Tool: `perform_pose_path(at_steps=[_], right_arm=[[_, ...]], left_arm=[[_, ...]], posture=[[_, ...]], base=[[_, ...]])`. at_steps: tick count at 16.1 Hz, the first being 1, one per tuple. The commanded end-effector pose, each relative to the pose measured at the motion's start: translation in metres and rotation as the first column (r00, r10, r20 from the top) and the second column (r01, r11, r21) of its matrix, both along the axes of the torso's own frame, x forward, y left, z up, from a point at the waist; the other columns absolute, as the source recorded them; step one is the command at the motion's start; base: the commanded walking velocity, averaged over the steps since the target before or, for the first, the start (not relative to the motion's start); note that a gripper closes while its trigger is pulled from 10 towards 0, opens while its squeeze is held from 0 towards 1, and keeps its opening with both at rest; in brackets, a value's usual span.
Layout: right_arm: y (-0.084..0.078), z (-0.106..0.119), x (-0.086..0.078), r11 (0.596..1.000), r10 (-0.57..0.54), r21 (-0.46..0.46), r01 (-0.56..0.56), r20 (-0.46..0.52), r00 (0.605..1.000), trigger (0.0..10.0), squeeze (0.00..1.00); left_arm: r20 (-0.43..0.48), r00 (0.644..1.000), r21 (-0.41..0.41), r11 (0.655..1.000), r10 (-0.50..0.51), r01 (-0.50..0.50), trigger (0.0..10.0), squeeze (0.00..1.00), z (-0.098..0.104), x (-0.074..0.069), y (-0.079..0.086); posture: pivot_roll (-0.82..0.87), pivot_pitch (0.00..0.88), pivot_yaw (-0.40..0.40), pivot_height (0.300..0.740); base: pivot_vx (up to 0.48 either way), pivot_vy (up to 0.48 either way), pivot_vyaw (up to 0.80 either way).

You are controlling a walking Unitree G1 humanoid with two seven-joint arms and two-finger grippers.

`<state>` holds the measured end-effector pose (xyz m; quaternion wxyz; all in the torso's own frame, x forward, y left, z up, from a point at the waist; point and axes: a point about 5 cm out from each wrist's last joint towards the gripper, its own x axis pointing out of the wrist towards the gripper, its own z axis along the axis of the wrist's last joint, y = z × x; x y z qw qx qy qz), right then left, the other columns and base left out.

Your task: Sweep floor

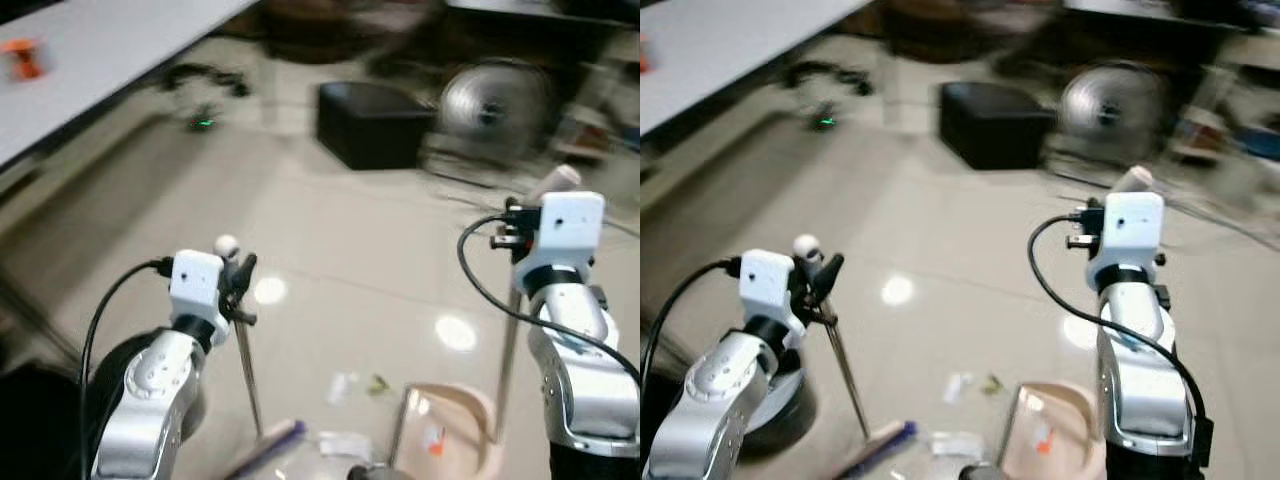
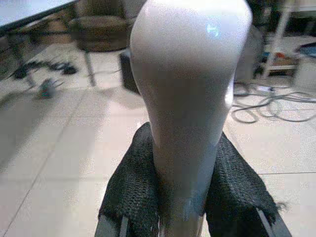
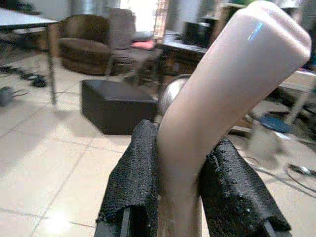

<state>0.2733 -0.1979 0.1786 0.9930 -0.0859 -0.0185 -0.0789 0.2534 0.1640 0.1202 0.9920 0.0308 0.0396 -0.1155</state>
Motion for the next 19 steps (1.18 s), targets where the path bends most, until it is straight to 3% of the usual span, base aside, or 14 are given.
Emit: perform_pose_path(at_steps=[1, 10, 15, 19], right_arm=[[0.000, 0.007, -0.001, 1.000, -0.007, -0.008, 0.007, 0.025, 1.000, 10.0, 0.00], [-0.002, 0.009, 0.000, 1.000, -0.011, 0.005, 0.010, 0.036, 0.999, 10.0, 0.00], [0.000, 0.008, 0.005, 0.998, 0.007, -0.056, -0.005, 0.044, 0.999, 10.0, 0.00], [0.013, 0.010, 0.007, 0.995, 0.098, -0.024, -0.097, 0.071, 0.993, 10.0, 0.00]], left_arm=[[0.042, 0.999, 0.004, 1.000, 0.010, -0.010, 10.0, 0.00, 0.009, 0.006, 0.000], [0.065, 0.996, 0.015, 0.998, 0.059, -0.060, 10.0, 0.00, 0.015, 0.012, 0.008], [0.062, 0.990, 0.008, 0.991, 0.129, -0.130, 10.0, 0.00, 0.014, 0.012, 0.019], [0.078, 0.983, 0.009, 0.986, 0.165, -0.166, 10.0, 0.00, 0.017, 0.009, 0.022]], posture=[[-0.03, 0.026, -0.009, 0.740], [-0.01, 0.015, 0.003, 0.740], [-0.01, 0.016, -0.003, 0.740], [0.01, 0.022, -0.018, 0.740]], base=[[0.000, 0.000, -0.80], [0.000, 0.000, -0.78], [0.000, 0.000, 0.00], [0.000, 0.000, 0.00]])
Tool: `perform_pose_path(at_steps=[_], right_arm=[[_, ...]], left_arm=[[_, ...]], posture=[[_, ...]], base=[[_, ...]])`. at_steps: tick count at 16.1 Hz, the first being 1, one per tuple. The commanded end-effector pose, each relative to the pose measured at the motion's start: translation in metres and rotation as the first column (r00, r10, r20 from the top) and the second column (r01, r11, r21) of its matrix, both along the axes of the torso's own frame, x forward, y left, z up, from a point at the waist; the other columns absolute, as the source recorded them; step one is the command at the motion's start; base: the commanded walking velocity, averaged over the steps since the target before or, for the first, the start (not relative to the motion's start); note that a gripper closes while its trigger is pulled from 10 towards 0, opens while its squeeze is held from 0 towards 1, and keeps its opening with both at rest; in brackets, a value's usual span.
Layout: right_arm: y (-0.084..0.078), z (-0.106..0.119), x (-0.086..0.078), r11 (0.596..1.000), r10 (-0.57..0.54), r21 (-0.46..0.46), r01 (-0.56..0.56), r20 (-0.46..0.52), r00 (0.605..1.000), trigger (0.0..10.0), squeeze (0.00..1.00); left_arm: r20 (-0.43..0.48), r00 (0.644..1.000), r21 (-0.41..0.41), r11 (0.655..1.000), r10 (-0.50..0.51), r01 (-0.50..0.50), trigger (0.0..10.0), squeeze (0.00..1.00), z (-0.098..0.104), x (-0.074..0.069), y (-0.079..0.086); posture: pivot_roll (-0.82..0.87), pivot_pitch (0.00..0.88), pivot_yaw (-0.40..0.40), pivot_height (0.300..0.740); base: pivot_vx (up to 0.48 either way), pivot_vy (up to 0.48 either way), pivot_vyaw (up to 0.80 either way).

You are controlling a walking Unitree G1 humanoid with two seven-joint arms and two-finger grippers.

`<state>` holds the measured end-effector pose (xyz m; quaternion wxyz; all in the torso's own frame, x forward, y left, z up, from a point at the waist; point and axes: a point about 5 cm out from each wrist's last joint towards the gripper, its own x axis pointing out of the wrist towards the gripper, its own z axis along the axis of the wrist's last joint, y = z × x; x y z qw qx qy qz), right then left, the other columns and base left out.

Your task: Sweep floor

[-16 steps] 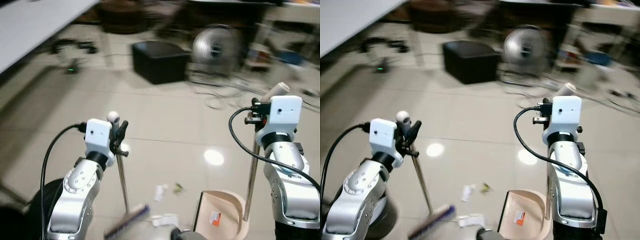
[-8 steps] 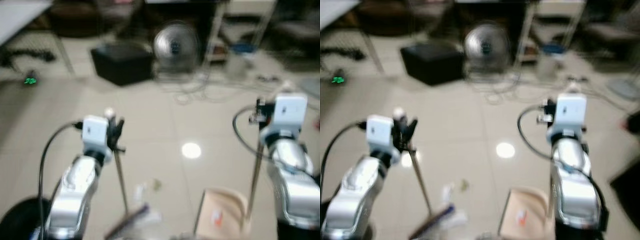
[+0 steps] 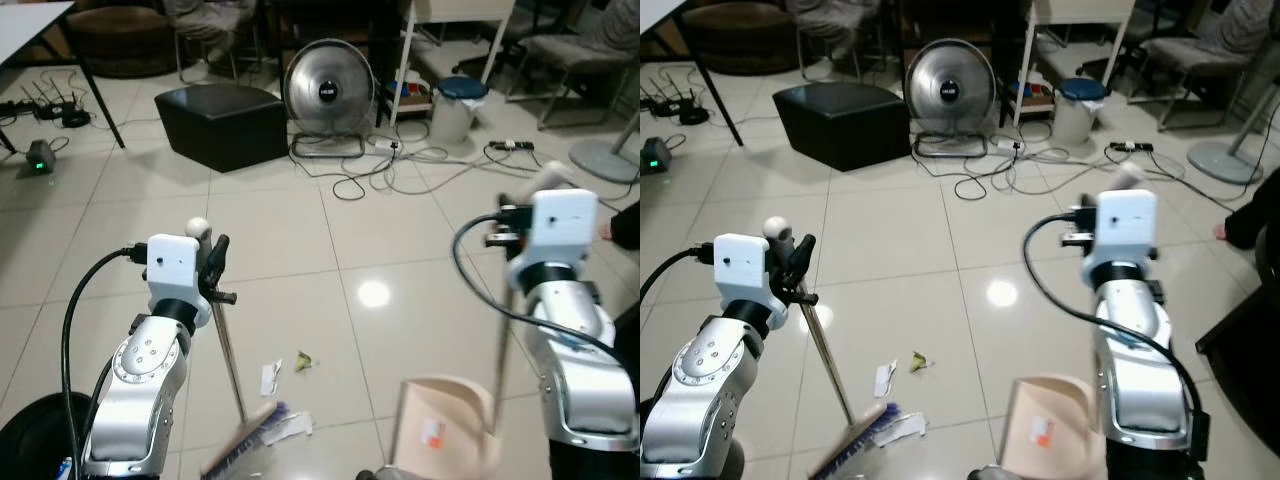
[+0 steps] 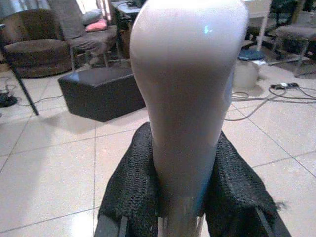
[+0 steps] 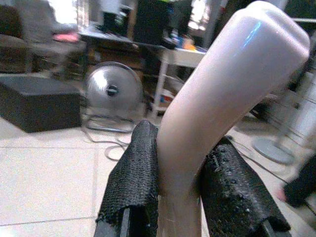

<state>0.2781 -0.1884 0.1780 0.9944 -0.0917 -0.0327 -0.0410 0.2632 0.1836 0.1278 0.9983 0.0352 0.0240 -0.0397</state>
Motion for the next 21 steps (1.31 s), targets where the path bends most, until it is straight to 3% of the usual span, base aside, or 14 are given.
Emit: perform_pose_path(at_steps=[1, 6, 17, 21], right_arm=[[0.005, 0.010, 0.002, 0.999, 0.032, -0.006, -0.032, 0.050, 0.998, 10.0, 0.00], [0.009, 0.006, 0.001, 0.999, 0.053, 0.003, -0.053, 0.043, 0.998, 10.0, 0.00], [0.005, 0.003, -0.001, 0.997, 0.015, 0.075, -0.019, 0.047, 0.999, 10.0, 0.00], [0.005, 0.003, -0.003, 0.997, 0.018, 0.077, -0.021, 0.046, 0.999, 10.0, 0.00]], left_arm=[[0.048, 0.999, 0.016, 1.000, 0.014, -0.015, 10.0, 0.00, 0.010, -0.001, 0.003], [0.050, 0.999, 0.019, 1.000, -0.018, 0.017, 10.0, 0.00, 0.012, 0.000, -0.001], [0.066, 0.994, 0.028, 0.996, -0.089, 0.087, 10.0, 0.00, 0.019, 0.012, -0.010], [0.085, 0.990, 0.065, 0.992, -0.115, 0.110, 10.0, 0.00, 0.021, 0.012, -0.014]], posture=[[0.01, 0.022, -0.019, 0.740], [0.01, 0.028, -0.009, 0.740], [-0.02, 0.025, 0.031, 0.740], [-0.04, 0.025, 0.032, 0.740]], base=[[0.000, 0.000, 0.00], [0.000, 0.000, 0.00], [0.000, 0.315, 0.00], [0.000, -0.240, 0.00]])
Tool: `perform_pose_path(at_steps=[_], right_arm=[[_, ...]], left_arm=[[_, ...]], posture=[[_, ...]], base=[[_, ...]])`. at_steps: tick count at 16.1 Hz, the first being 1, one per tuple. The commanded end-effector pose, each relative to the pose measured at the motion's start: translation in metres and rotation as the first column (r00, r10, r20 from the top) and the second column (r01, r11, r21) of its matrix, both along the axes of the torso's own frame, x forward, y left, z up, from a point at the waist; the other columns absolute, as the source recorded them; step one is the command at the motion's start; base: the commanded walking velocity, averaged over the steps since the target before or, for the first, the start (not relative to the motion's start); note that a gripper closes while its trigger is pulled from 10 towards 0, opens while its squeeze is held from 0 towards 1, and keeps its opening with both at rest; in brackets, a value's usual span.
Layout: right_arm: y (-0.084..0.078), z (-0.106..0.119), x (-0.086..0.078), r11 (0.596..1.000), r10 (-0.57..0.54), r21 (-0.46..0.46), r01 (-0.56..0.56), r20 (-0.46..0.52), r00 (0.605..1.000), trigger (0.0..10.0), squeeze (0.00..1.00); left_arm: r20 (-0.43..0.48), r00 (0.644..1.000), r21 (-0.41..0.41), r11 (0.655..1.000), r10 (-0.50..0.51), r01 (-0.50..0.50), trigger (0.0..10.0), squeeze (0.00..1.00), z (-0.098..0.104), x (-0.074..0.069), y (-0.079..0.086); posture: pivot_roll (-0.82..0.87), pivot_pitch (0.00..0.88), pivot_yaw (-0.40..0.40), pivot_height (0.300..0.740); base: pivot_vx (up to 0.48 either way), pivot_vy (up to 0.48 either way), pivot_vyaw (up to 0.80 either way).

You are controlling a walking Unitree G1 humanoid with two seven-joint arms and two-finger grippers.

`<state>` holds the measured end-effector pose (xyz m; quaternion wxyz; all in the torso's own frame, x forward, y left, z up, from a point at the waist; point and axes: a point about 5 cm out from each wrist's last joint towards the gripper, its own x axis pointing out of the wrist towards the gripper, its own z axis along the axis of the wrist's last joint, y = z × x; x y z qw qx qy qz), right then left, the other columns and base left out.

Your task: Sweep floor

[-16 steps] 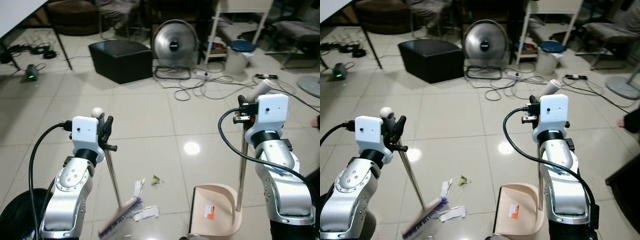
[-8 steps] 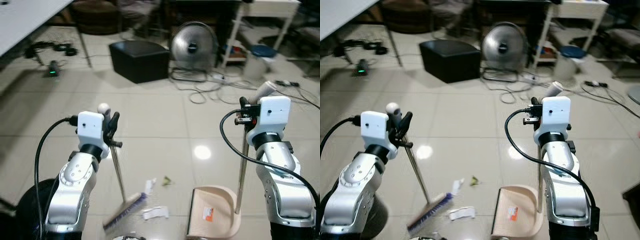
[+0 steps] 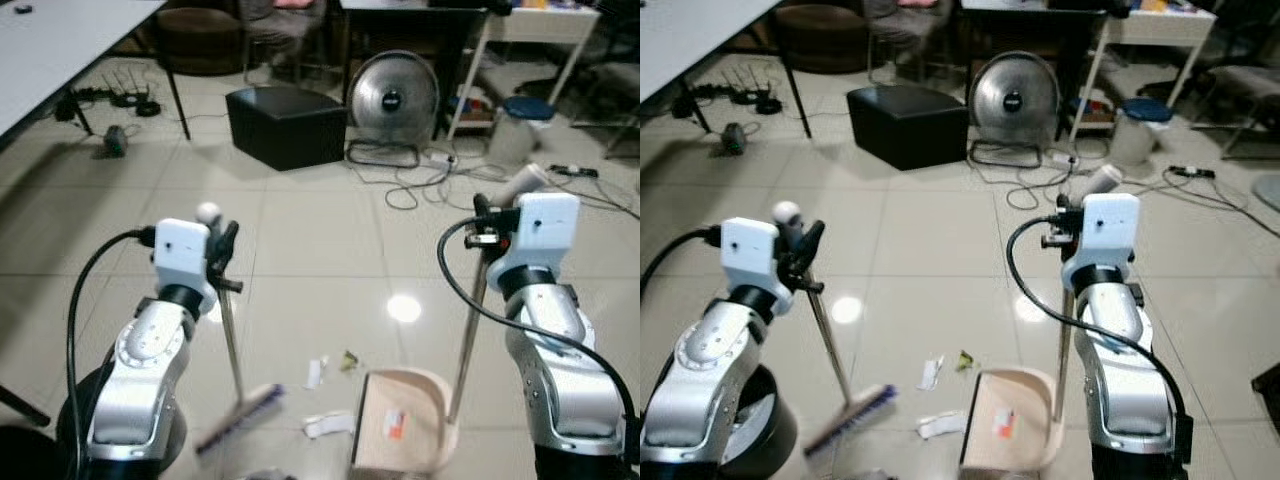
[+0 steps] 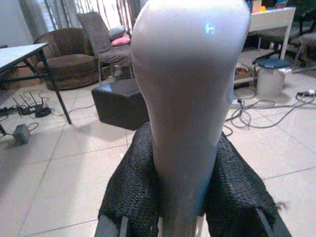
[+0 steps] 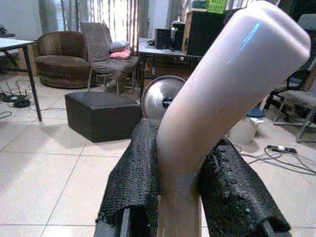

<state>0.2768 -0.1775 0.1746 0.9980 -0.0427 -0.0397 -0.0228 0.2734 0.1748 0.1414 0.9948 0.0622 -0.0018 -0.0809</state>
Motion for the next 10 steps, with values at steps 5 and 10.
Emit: perform_pose_path(at_steps=[5, 10], right_arm=[[-0.0051, 0.0062, -0.0009, 1.000, -0.020, -0.016, 0.020, 0.030, 0.999, 10.0, 0.00], [-0.0051, 0.0064, -0.0010, 1.000, -0.016, -0.014, 0.016, 0.029, 0.999, 10.0, 0.00]], left_arm=[[0.039, 0.999, 0.006, 0.999, -0.032, 0.032, 10.0, 0.00, 0.0075, 0.0017, -0.0058], [0.028, 0.999, -0.017, 1.000, -0.021, 0.021, 10.0, 0.00, 0.0063, 0.0017, -0.0034]], posture=[[-0.04, 0.024, 0.036, 0.740], [-0.04, 0.022, 0.035, 0.740]], base=[[0.000, -0.358, 0.00], [0.000, 0.000, 0.00]])
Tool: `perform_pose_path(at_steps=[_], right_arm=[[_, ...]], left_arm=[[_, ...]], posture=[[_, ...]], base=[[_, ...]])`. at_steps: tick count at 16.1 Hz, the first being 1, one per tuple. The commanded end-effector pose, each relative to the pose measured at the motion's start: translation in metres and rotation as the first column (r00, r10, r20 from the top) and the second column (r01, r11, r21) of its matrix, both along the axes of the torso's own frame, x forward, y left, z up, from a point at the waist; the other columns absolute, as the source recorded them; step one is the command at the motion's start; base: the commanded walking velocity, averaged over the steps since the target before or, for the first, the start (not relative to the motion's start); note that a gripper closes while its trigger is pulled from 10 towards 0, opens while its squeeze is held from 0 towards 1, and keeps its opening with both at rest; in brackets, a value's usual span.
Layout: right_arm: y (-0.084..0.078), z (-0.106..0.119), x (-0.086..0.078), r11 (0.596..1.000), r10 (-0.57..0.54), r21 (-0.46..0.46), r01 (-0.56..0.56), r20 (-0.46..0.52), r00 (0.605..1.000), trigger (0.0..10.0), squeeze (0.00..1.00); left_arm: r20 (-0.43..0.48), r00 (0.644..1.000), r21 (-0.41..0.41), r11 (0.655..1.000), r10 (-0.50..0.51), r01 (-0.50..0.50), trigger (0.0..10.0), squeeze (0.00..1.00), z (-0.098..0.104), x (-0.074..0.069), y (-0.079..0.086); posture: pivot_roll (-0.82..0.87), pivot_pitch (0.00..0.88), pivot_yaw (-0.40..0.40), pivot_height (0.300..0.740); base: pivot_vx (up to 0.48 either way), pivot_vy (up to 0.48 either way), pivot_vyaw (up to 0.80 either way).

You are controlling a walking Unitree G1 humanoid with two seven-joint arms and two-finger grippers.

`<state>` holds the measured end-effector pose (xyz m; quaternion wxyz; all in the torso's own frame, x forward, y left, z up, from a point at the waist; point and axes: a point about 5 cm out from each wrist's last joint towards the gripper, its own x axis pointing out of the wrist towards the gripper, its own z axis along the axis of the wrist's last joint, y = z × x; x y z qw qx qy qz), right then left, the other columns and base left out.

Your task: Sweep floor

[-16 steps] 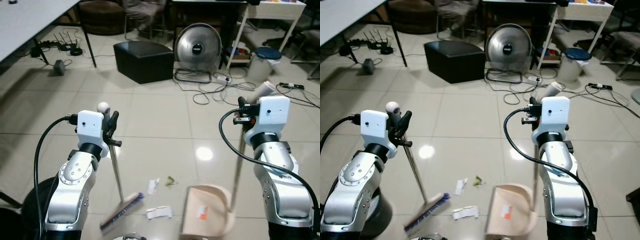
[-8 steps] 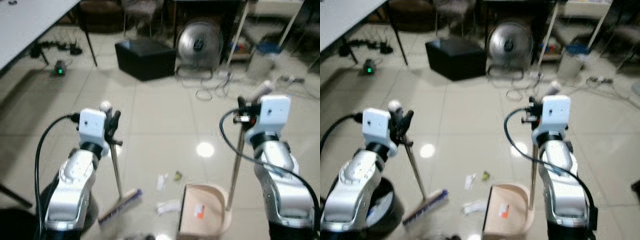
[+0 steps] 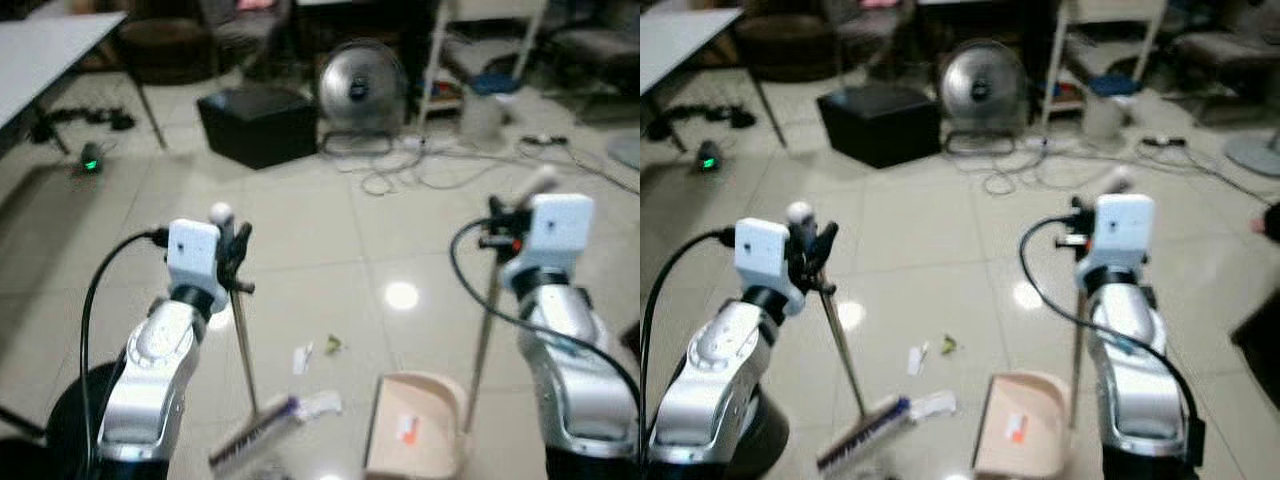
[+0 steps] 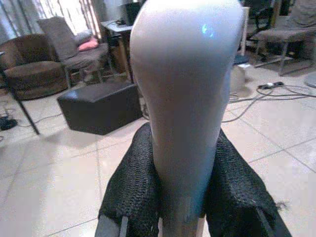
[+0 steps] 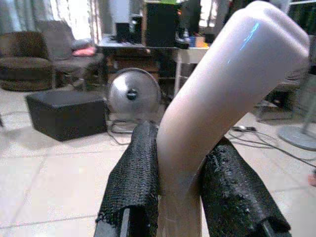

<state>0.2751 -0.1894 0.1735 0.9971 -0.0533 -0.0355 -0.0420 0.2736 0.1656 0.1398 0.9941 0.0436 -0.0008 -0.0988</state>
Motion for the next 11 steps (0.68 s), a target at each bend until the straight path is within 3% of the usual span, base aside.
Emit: perform_pose_path(at_steps=[1, 11], right_arm=[[0.0069, 0.0075, 0.0007, 1.000, 0.025, 0.005, -0.025, 0.035, 0.999, 10.0, 0.00], [0.0153, 0.0062, 0.0056, 0.998, 0.064, -0.010, -0.064, 0.047, 0.997, 10.0, 0.00]], left_arm=[[0.033, 0.999, 0.020, 1.000, 0.016, -0.016, 10.0, 0.00, 0.0078, 0.0017, 0.0062], [0.075, 0.994, 0.002, 0.996, 0.085, -0.085, 10.0, 0.00, 0.0148, 0.0033, 0.0123]], posture=[[-0.04, 0.022, 0.035, 0.740], [0.02, 0.000, 0.012, 0.740]], base=[[0.000, 0.000, 0.00], [0.000, 0.000, 0.00]])
